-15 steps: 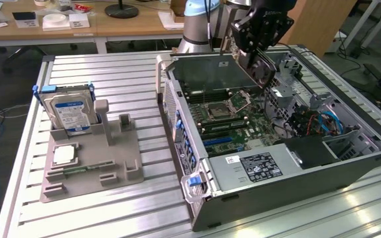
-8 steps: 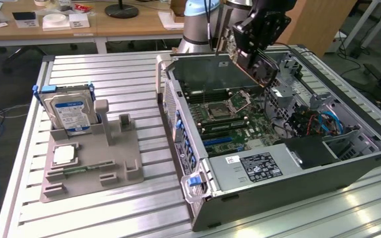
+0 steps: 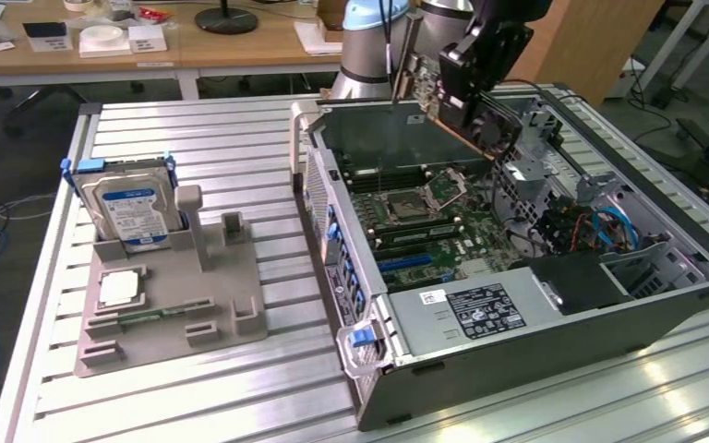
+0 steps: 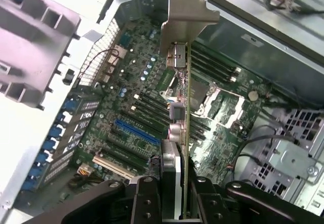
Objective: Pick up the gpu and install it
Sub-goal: 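Insert the gpu into the slot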
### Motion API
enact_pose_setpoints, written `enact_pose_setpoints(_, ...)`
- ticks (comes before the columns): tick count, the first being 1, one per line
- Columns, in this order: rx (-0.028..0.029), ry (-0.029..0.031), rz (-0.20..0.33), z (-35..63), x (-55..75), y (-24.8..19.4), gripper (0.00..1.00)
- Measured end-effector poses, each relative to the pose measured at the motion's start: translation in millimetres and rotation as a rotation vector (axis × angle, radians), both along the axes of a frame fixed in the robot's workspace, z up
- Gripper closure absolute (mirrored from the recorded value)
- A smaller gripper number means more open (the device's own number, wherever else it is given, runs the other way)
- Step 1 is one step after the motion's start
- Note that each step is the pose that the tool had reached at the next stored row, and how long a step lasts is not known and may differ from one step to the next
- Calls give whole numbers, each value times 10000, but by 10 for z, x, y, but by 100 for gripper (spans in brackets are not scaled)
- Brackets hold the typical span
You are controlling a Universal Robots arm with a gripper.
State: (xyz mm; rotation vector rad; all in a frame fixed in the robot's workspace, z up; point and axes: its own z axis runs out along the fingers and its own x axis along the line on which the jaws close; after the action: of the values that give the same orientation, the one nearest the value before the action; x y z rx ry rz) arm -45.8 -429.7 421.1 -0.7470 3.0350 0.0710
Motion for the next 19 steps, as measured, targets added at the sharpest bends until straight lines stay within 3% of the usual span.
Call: enact_pose_setpoints(19, 2, -1, 3467, -2, 0, 0, 72)
